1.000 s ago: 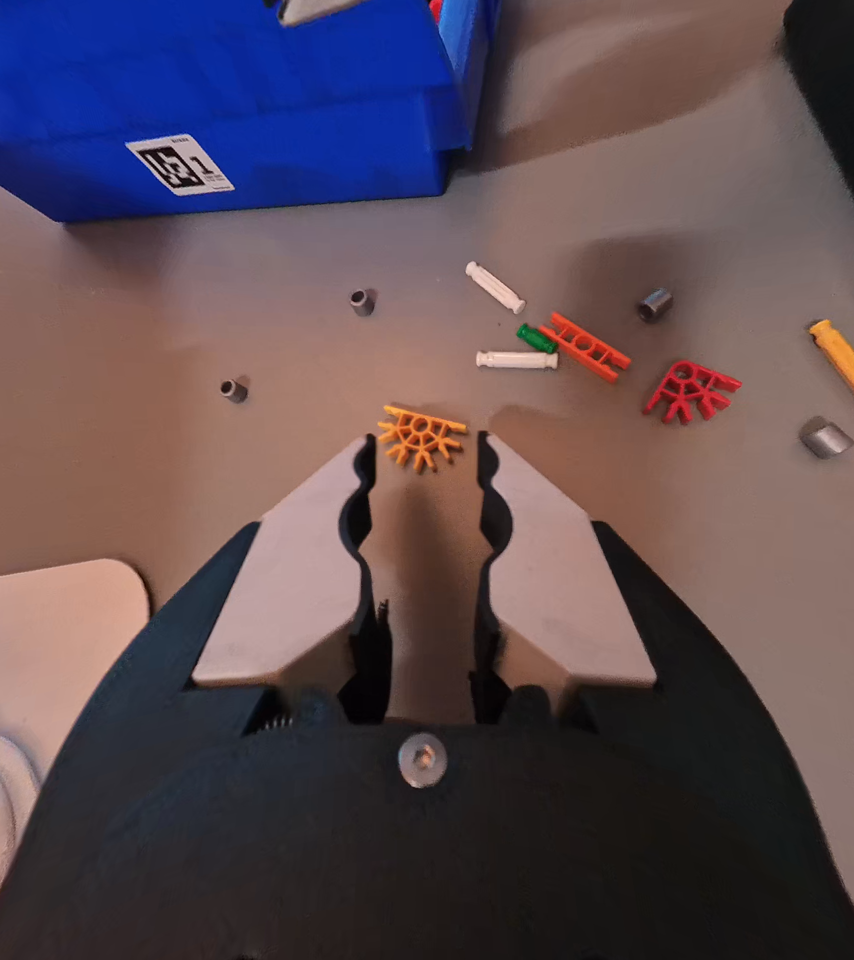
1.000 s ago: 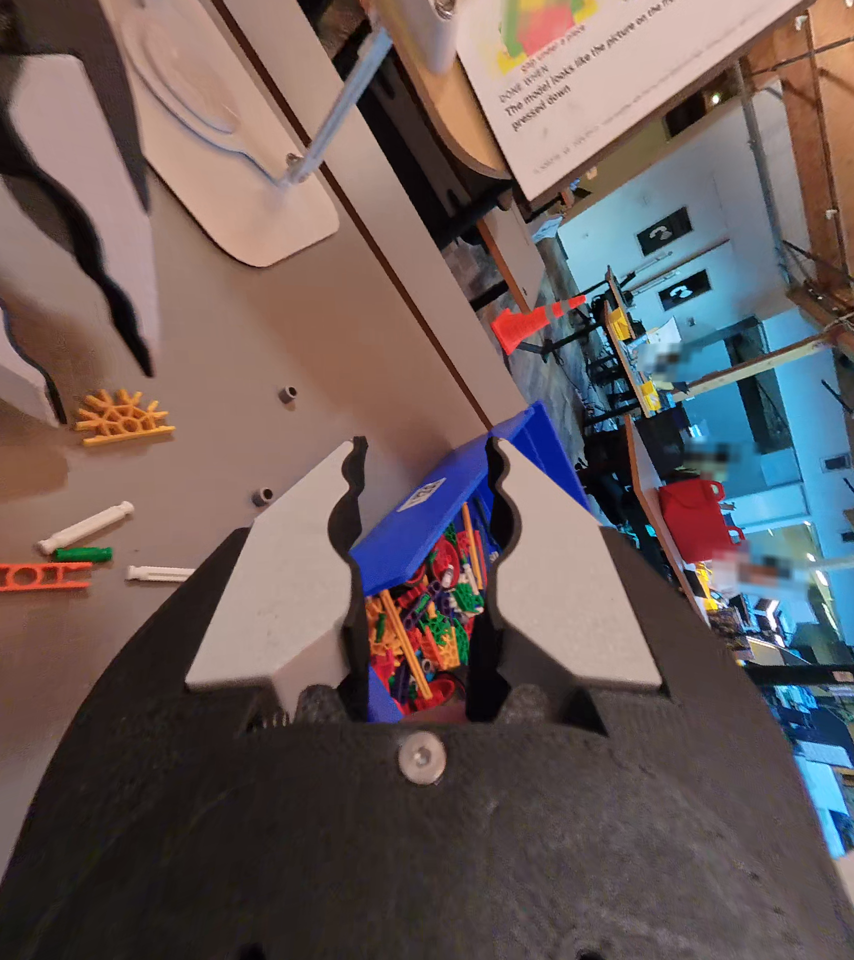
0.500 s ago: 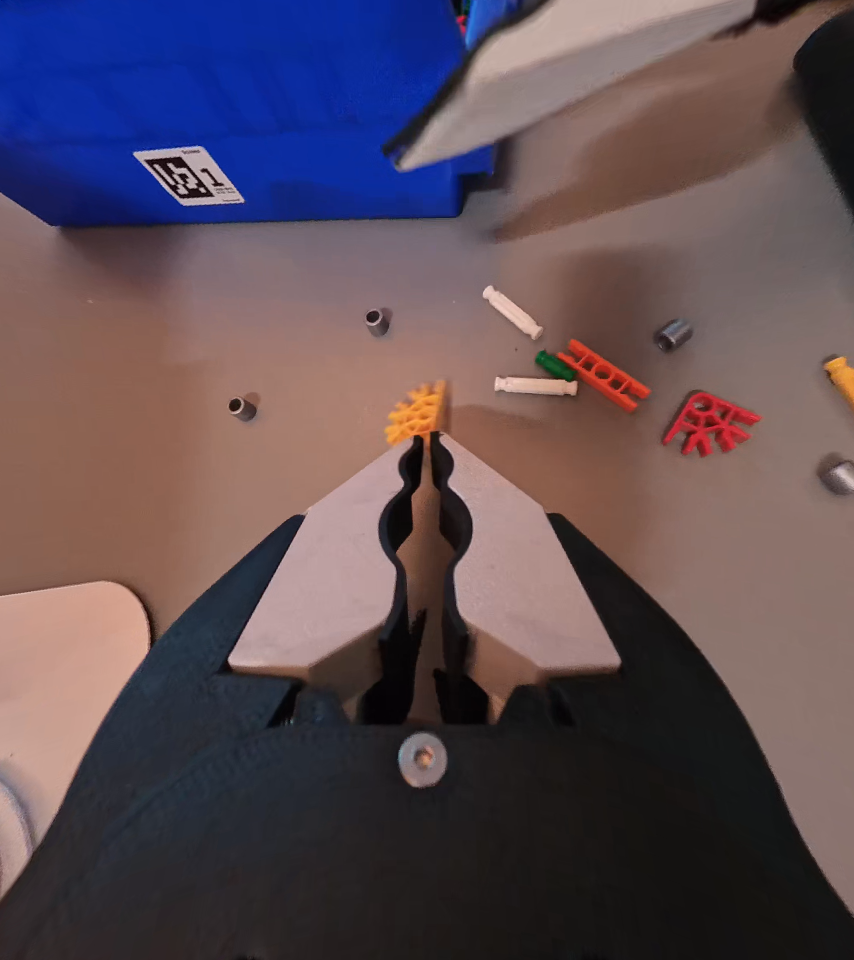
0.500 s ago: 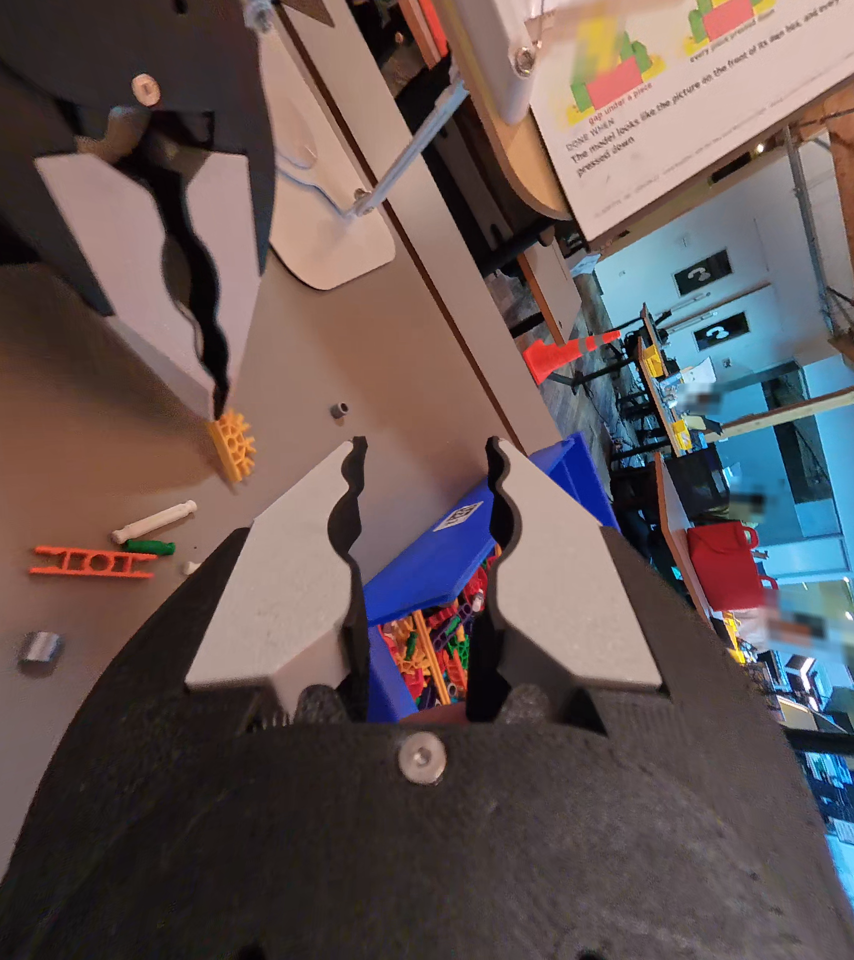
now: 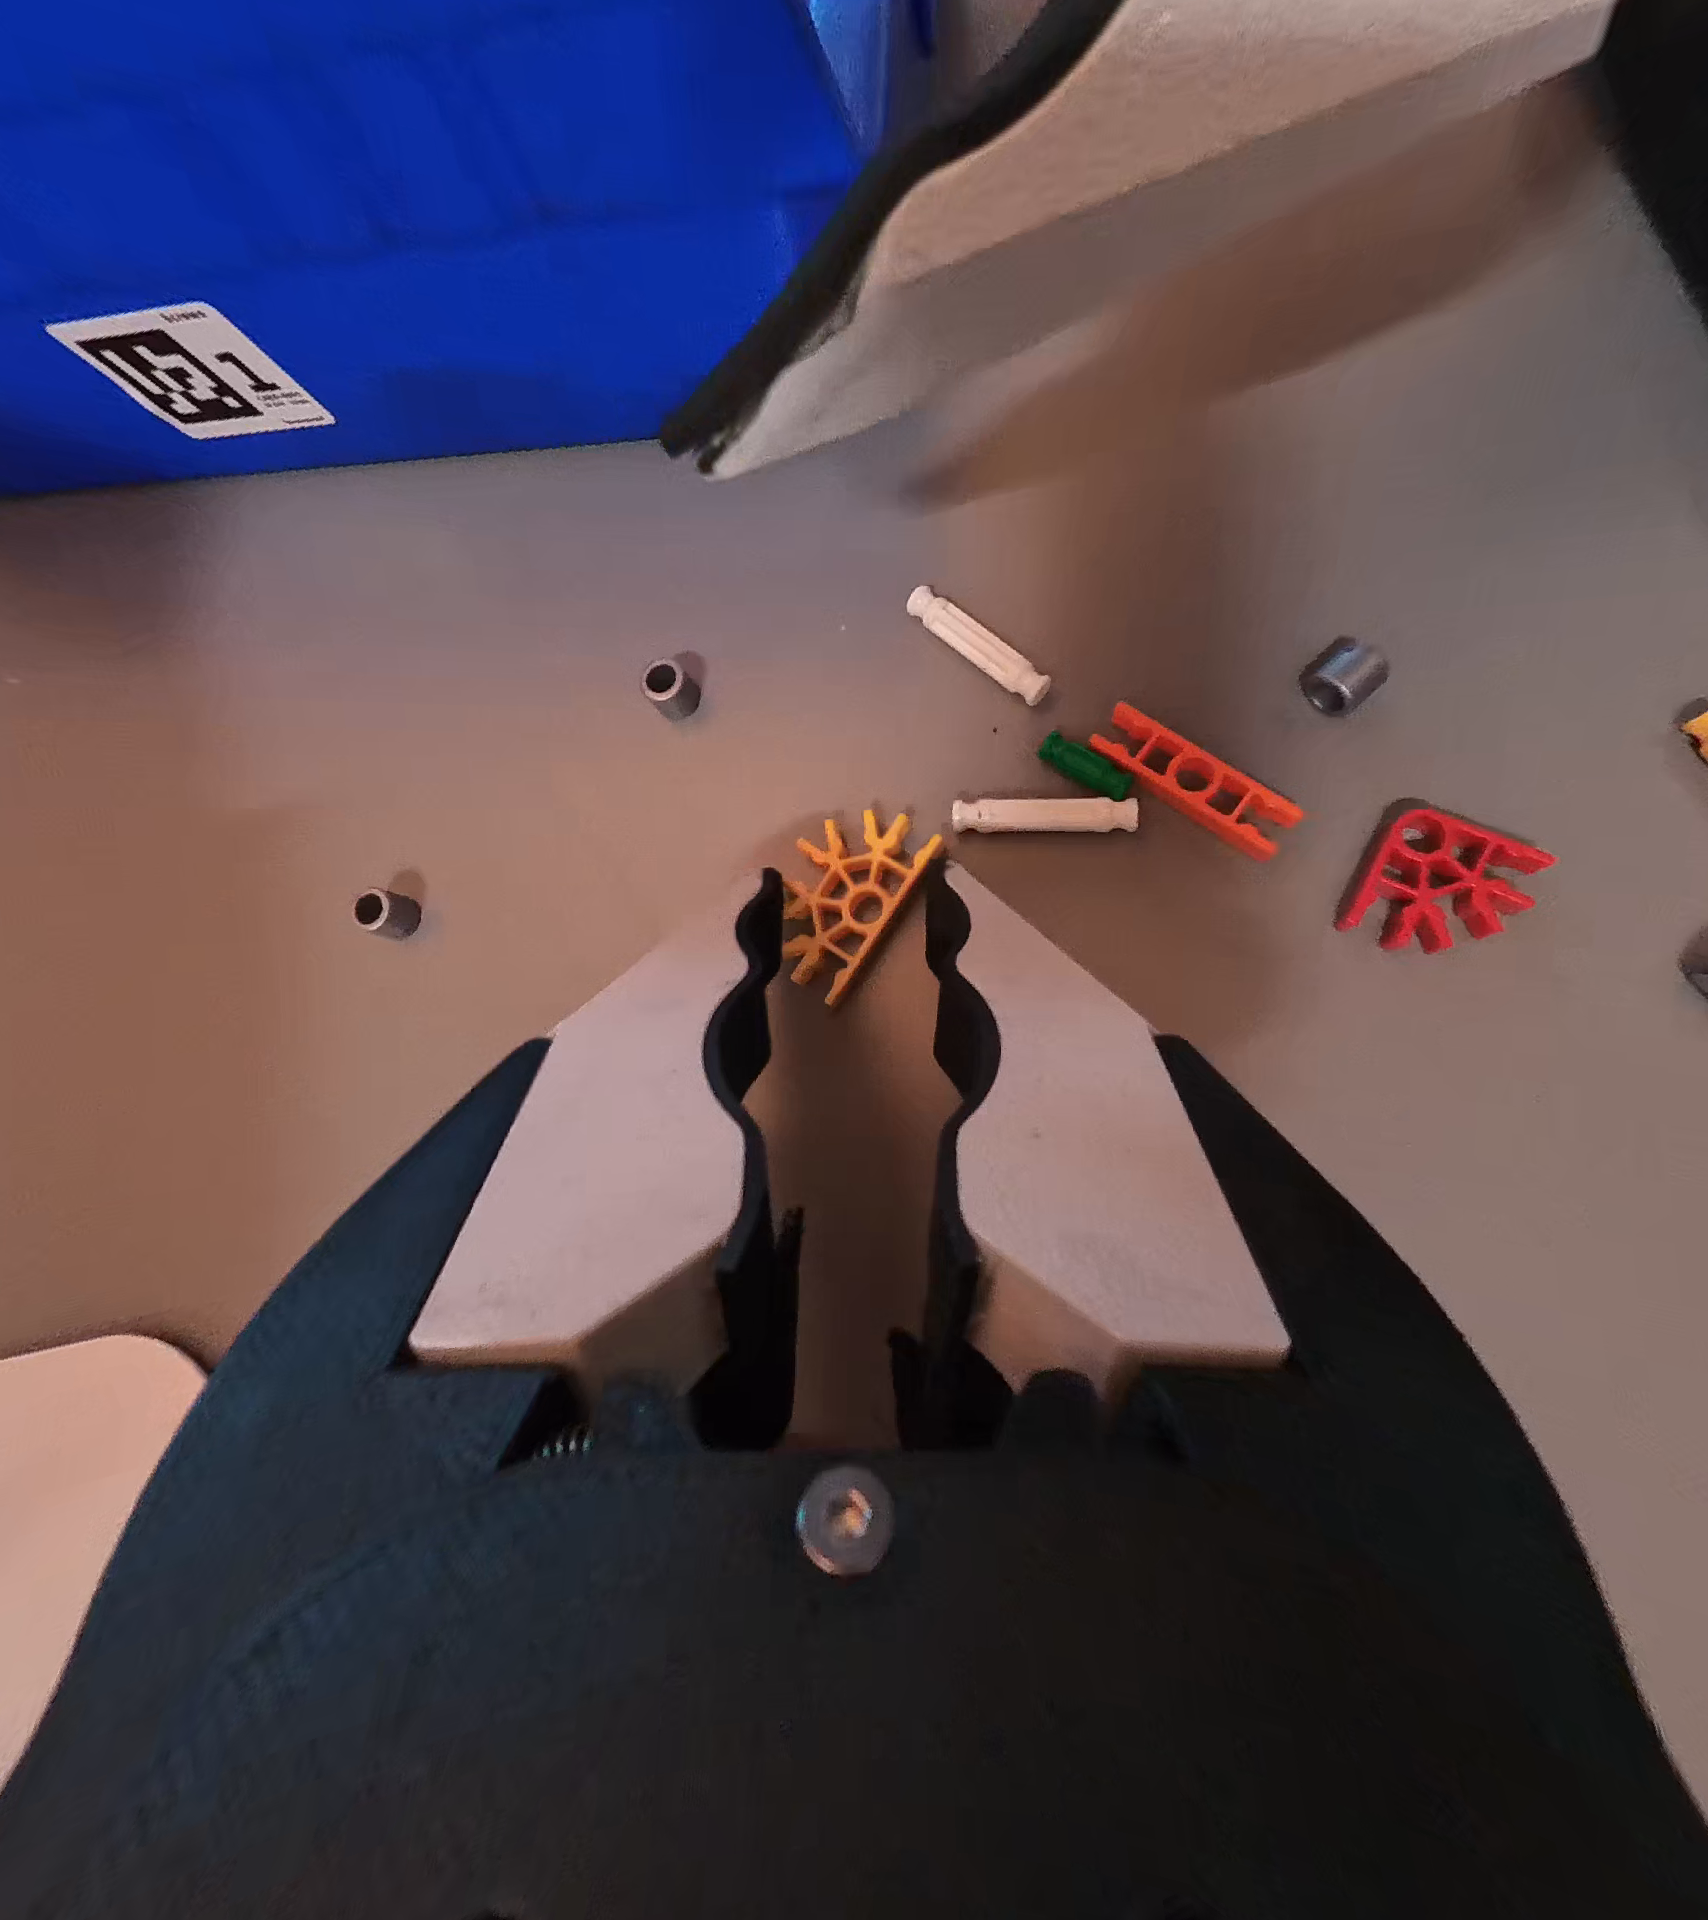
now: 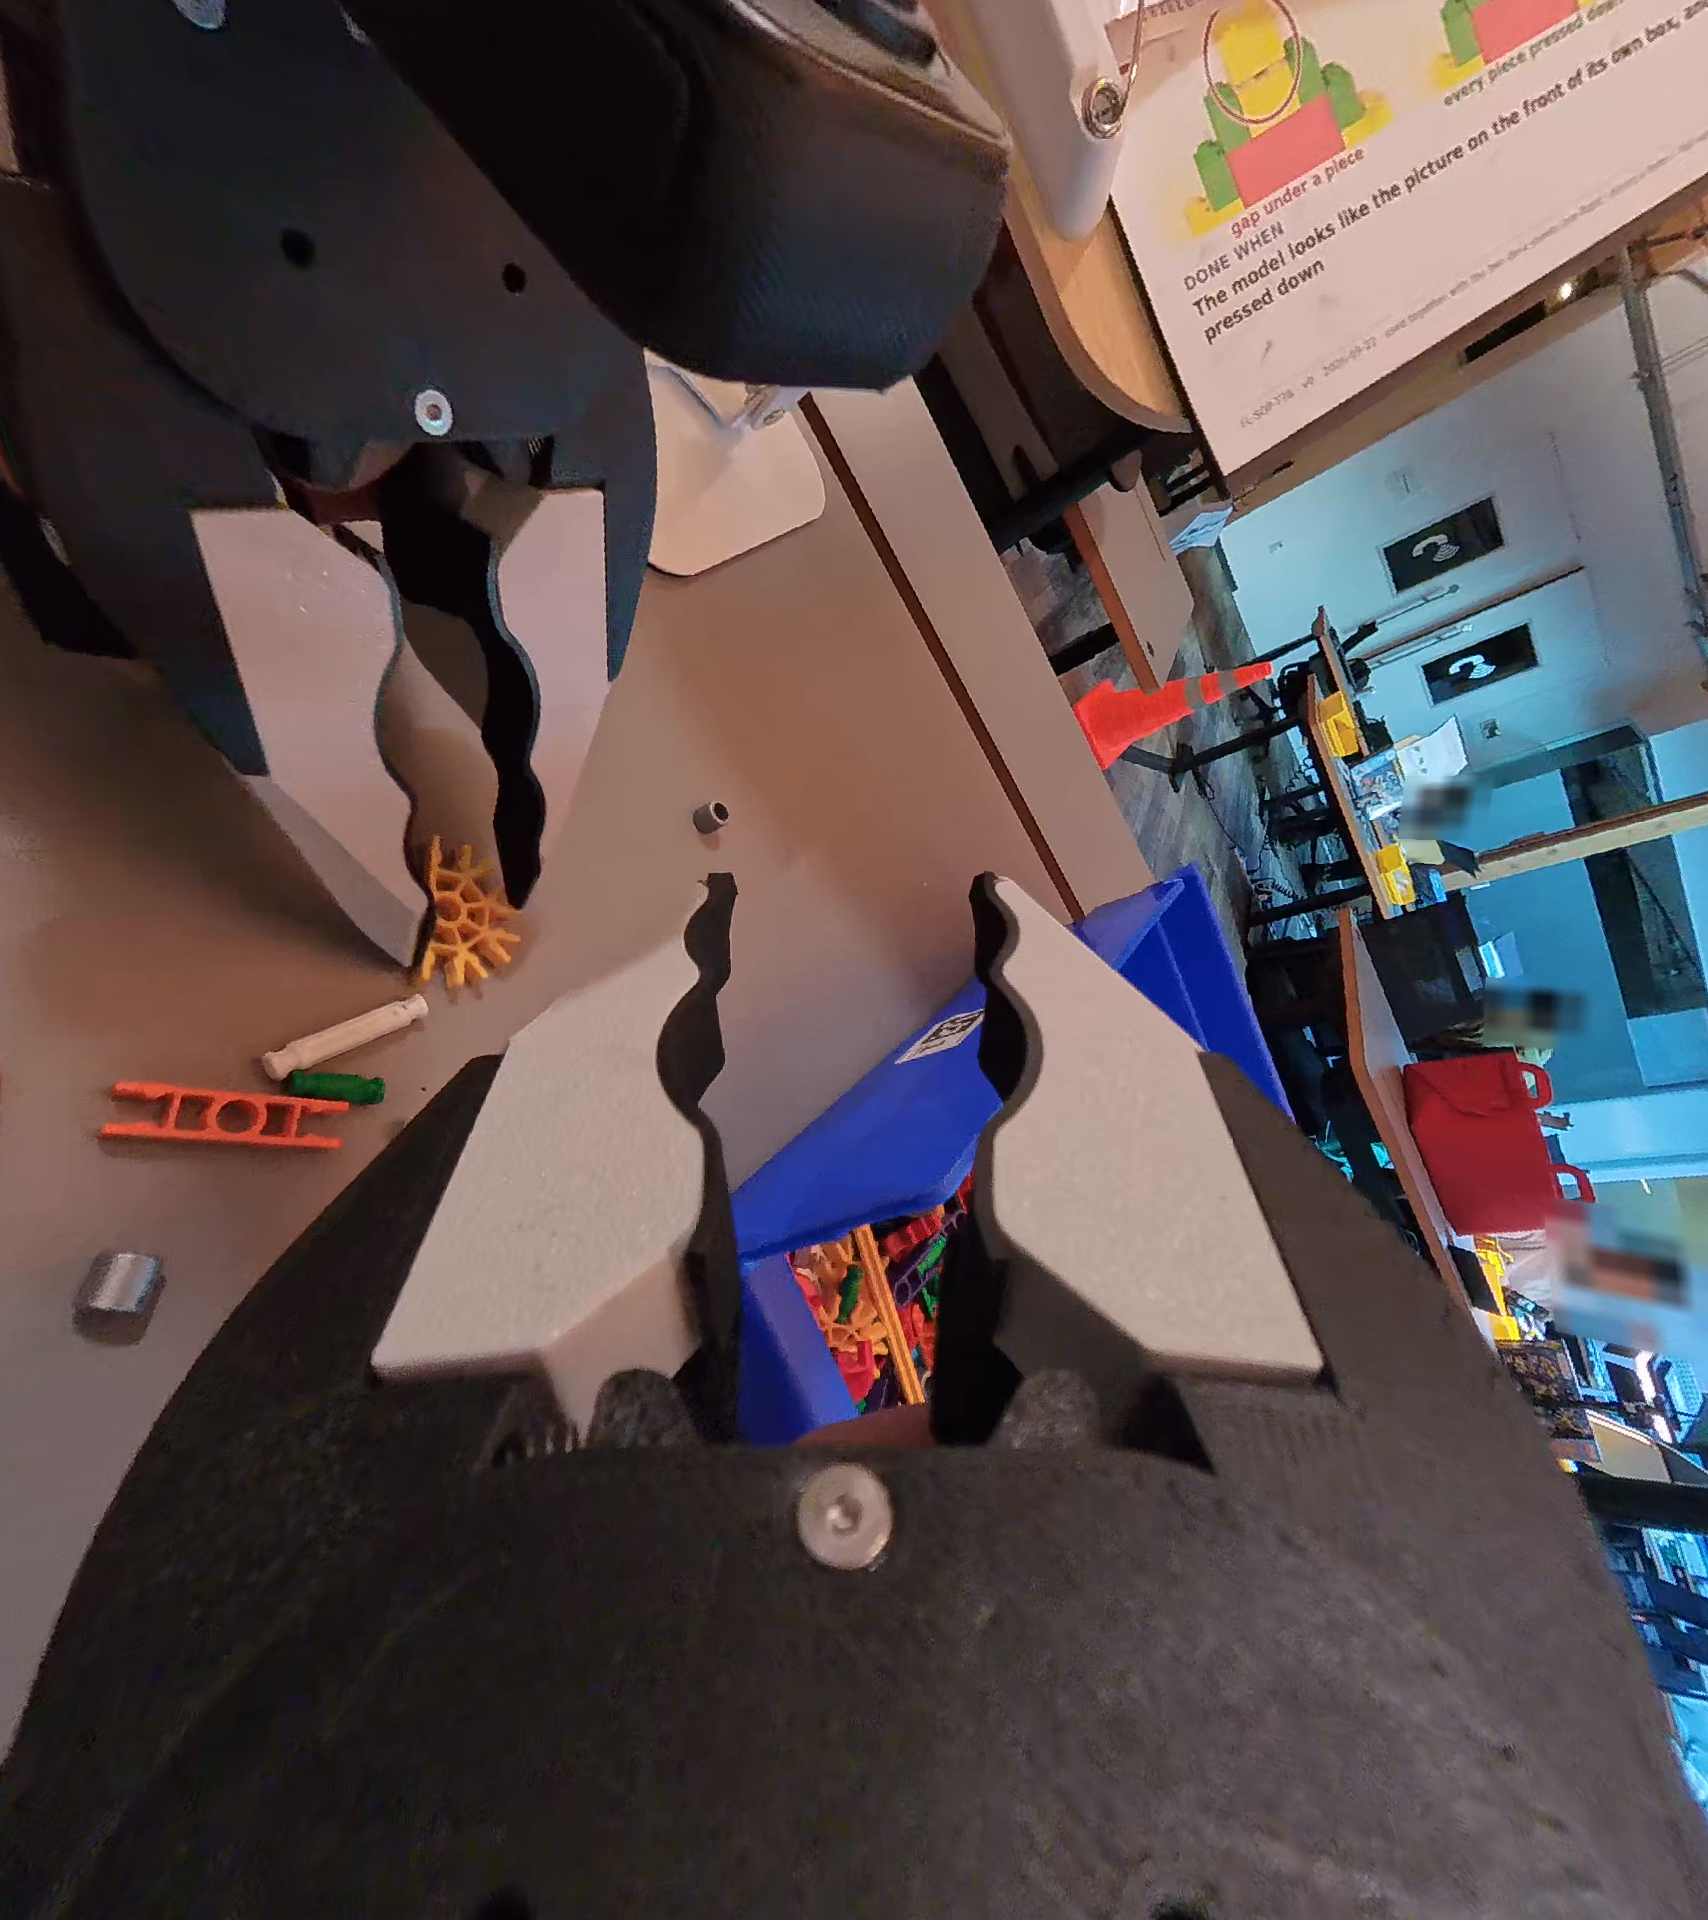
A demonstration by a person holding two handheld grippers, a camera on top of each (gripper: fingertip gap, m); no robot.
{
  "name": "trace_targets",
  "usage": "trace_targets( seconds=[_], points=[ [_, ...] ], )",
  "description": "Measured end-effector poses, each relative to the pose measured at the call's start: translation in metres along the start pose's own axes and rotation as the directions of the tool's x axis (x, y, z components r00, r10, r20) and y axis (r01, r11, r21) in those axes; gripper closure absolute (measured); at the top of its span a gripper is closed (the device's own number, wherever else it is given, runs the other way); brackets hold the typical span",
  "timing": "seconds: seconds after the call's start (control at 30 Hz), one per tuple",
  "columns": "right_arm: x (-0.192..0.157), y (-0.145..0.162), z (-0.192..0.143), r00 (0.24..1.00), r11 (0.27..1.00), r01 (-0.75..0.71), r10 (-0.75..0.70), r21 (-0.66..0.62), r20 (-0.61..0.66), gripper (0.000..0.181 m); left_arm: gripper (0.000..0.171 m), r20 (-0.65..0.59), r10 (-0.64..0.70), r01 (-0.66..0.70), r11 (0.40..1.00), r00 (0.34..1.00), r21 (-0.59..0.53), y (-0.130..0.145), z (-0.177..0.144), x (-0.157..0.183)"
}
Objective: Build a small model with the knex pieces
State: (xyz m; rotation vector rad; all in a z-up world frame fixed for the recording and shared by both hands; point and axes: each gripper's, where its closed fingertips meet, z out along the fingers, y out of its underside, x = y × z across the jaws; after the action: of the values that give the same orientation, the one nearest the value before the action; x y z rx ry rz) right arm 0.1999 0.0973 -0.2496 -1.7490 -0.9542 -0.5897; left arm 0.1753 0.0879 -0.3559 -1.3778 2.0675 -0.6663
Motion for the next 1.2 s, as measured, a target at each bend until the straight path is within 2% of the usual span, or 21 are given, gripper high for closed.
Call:
trace_targets(
  seconds=[0.17,0.2,0.3,0.33,0.37,0.47,0.53,0.57,0.63,0.7,0.77,0.83,0.97,1.2],
  points=[
    [-0.001,0.0,-0.003,1.0,1.0,0.004,-0.004,0.017,0.009,0.135,0.152,0.024,0.0,0.0,1.0,1.0,0.008,0.001,-0.003,-0.005],
    [-0.003,-0.001,-0.004,1.0,1.0,0.008,-0.008,0.028,0.017,0.135,0.164,0.024,-0.012,0.012,1.0,1.0,0.026,-0.002,-0.007,-0.007],
    [-0.013,-0.002,-0.006,0.998,0.998,0.021,-0.024,0.055,0.056,0.132,0.163,-0.004,-0.067,0.067,0.995,0.998,0.077,-0.01,-0.021,-0.011],
    [-0.017,-0.001,-0.005,0.997,0.998,0.027,-0.031,0.054,0.067,0.132,0.164,0.002,-0.058,0.057,0.996,0.998,0.063,-0.007,-0.022,-0.013],
    [-0.019,0.001,-0.005,0.997,0.998,0.034,-0.037,0.047,0.072,0.132,0.171,0.005,-0.035,0.035,0.999,0.999,0.039,-0.003,-0.023,-0.012],
    [-0.021,0.003,-0.003,0.996,0.998,0.047,-0.049,0.034,0.072,0.132,0.171,0.003,-0.033,0.033,0.997,0.999,0.068,-0.008,-0.026,-0.013],
    [-0.021,0.002,-0.005,0.996,0.998,0.034,-0.038,0.043,0.08,0.132,0.171,-0.017,-0.01,0.011,0.999,1.0,0.047,-0.006,-0.028,-0.009],
    [-0.021,0.001,-0.005,0.996,0.999,0.028,-0.031,0.045,0.082,0.132,0.166,-0.004,-0.019,0.019,0.999,1.0,0.026,-0.004,-0.028,-0.01],
    [-0.021,0.002,-0.006,0.996,0.999,0.025,-0.029,0.043,0.083,0.132,0.138,-0.037,-0.047,0.045,0.998,0.998,-0.039,0.006,-0.025,-0.004],
    [-0.022,0.003,-0.005,0.996,0.999,0.034,-0.037,0.036,0.084,0.132,0.128,-0.023,-0.05,0.049,0.998,0.998,-0.045,0.008,-0.021,-0.002],
    [-0.023,0.002,-0.005,0.996,0.999,0.038,-0.041,0.036,0.085,0.132,0.123,-0.07,-0.08,0.077,0.996,0.994,-0.044,0.007,-0.018,0.007],
    [-0.023,0.002,-0.006,0.996,0.999,0.038,-0.041,0.039,0.084,0.132,0.125,-0.004,-0.044,0.043,0.994,0.999,-0.099,0.015,-0.012,0.002],
    [-0.022,0.002,-0.006,0.996,0.999,0.031,-0.035,0.039,0.08,0.133,0.15,0.012,0.001,0.0,0.994,1.0,-0.106,0.011,-0.011,0.007],
    [-0.024,0.002,-0.007,0.995,0.999,0.033,-0.037,0.04,0.088,0.133,0.152,-0.021,-0.043,0.041,0.997,0.999,-0.071,0.01,-0.012,0.006]
  ],
)
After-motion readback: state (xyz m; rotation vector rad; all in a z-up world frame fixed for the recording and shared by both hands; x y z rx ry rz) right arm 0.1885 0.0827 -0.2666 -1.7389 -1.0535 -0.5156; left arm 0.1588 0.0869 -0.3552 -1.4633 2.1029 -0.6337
